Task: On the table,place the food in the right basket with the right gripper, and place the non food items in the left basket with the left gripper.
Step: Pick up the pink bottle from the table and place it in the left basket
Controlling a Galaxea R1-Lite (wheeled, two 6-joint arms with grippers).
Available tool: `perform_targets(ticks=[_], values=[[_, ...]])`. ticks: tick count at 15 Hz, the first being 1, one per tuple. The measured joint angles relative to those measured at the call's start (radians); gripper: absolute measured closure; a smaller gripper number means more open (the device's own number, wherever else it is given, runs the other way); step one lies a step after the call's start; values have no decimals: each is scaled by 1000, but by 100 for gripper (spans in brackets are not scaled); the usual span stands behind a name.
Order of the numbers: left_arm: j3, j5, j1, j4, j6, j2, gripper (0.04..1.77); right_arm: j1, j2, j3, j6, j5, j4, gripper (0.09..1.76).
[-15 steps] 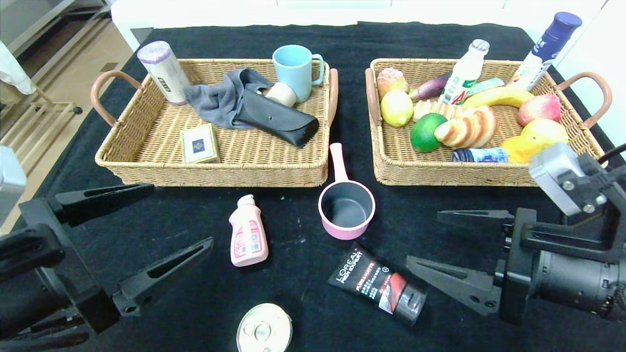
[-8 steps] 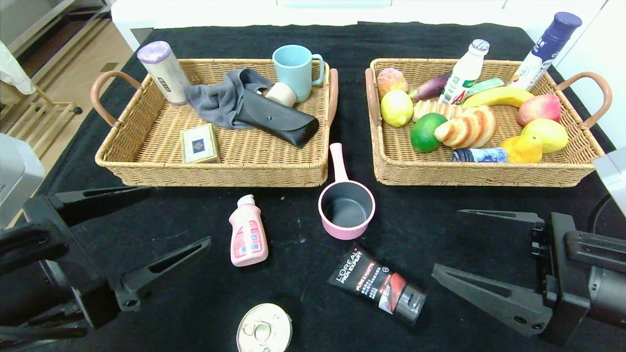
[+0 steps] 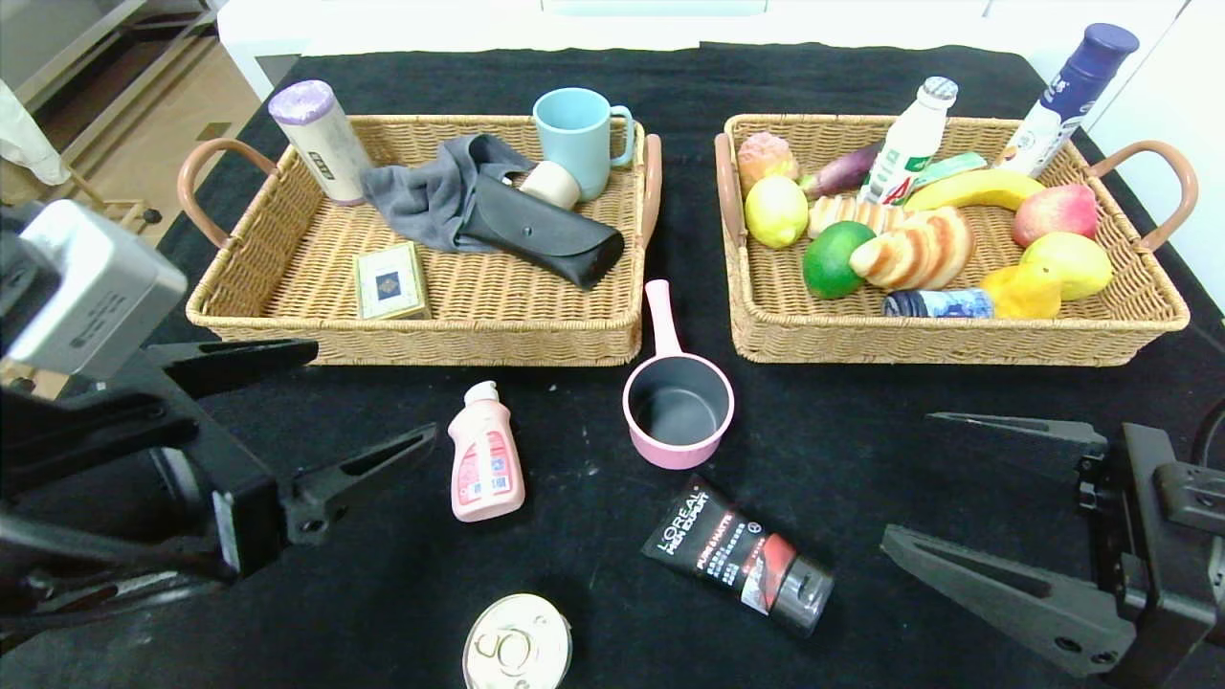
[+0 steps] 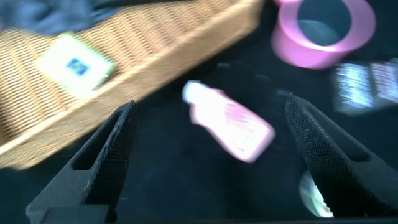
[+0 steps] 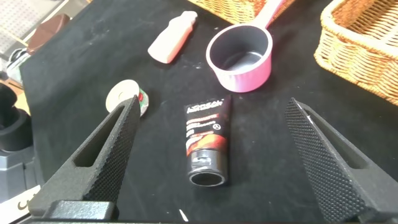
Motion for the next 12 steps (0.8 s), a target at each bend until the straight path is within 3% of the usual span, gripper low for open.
perform_targets(ticks=[2,3,7,12], values=[[-77,139,-18,8,-42,67,9,-13,-3,-1,-1,0,-1,15],[-117,180,-42,53,-97,100,9,-15,-3,-4,0,0,-1,15],[-242,211,-101,298,-329,172,9,-24,4,-4,1,0,0,15],[-365,213,-115,579,-540,206,9,-22,2,0,-3,0,-1,14]])
